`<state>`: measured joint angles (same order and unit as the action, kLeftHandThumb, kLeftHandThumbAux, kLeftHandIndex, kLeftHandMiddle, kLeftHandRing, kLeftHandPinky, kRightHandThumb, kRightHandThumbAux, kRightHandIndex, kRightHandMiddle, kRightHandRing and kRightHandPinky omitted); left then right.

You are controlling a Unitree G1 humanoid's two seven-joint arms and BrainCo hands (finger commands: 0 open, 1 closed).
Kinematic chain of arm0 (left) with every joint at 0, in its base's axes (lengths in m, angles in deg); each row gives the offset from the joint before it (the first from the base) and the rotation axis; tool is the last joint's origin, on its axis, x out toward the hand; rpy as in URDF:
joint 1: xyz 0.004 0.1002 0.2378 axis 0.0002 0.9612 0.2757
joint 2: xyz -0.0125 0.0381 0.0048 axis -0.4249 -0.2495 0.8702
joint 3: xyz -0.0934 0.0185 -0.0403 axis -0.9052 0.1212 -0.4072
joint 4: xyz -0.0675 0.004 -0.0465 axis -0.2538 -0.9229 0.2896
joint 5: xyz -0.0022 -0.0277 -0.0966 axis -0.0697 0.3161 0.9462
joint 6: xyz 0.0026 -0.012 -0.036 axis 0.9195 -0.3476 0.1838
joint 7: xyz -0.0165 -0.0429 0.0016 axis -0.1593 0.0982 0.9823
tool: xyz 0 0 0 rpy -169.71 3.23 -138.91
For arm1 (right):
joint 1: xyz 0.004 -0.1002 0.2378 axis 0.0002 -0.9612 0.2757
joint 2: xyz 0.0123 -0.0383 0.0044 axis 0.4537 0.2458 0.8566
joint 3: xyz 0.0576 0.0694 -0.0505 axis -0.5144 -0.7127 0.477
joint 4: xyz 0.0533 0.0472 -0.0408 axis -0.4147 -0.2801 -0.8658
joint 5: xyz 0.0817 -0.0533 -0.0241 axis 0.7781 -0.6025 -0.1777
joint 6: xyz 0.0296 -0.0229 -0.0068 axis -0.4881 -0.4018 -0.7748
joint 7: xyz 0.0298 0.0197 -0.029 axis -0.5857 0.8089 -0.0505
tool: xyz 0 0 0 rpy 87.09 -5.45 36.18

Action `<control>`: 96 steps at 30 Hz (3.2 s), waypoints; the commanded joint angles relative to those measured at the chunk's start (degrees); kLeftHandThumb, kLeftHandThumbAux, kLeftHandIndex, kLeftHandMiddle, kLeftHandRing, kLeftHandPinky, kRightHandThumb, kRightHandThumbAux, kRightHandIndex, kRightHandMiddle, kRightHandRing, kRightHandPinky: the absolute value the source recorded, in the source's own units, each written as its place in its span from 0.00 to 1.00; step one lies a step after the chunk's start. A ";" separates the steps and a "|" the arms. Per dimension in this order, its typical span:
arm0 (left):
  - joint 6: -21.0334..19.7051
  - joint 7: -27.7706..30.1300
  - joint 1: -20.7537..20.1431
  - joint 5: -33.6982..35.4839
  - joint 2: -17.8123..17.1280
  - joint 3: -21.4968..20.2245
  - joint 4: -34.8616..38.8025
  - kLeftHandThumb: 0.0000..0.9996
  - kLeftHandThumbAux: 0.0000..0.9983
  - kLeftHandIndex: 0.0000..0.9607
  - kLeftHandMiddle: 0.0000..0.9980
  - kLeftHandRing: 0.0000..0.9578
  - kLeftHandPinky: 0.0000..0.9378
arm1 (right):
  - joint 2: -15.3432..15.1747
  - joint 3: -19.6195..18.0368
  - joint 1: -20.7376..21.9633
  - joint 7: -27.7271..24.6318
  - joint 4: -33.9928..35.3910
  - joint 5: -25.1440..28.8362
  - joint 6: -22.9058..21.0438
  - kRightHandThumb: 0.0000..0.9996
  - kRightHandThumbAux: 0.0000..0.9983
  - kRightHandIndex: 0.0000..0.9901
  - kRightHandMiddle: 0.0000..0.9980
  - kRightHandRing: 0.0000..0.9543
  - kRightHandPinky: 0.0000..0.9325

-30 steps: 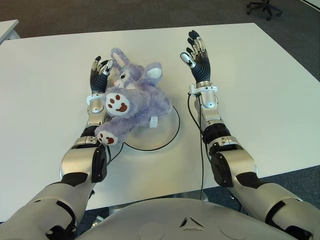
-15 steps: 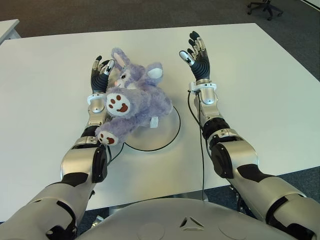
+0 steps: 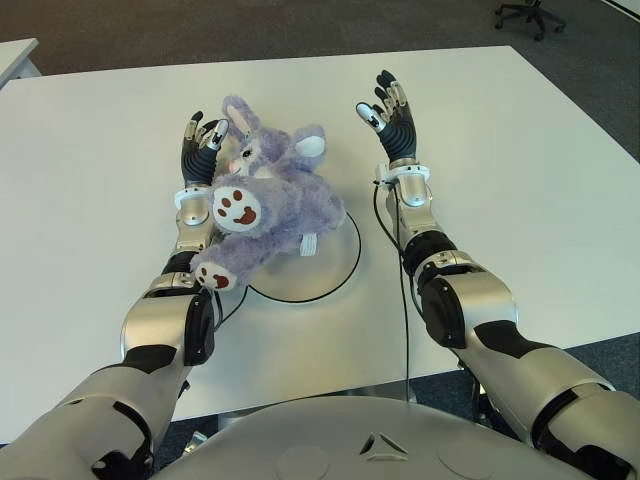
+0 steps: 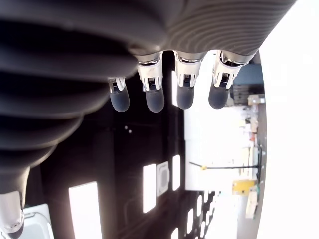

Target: Put the doll into the plate.

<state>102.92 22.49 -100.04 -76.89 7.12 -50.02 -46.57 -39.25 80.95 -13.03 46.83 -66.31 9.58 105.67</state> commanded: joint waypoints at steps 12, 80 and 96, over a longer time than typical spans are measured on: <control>-1.08 1.14 5.31 0.43 2.45 -0.09 -3.86 0.00 0.44 0.06 0.21 0.23 0.22 | 0.86 -2.83 1.36 -0.70 -4.21 1.08 -8.44 0.00 0.54 0.00 0.00 0.00 0.00; 0.31 2.57 5.45 0.76 3.08 -0.83 -3.68 0.00 0.45 0.05 0.20 0.22 0.21 | 3.19 -5.90 -3.36 -0.22 -6.35 1.55 -14.32 0.01 0.62 0.05 0.09 0.08 0.10; 0.45 2.64 5.62 0.84 3.19 -0.78 -3.15 0.00 0.44 0.05 0.20 0.22 0.19 | 3.80 -7.61 -3.30 2.78 -6.43 2.19 -15.93 0.09 0.74 0.09 0.14 0.15 0.17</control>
<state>104.98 25.47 -99.90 -76.25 7.85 -50.89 -46.65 -36.04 73.91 -13.26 47.78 -70.65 11.51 93.53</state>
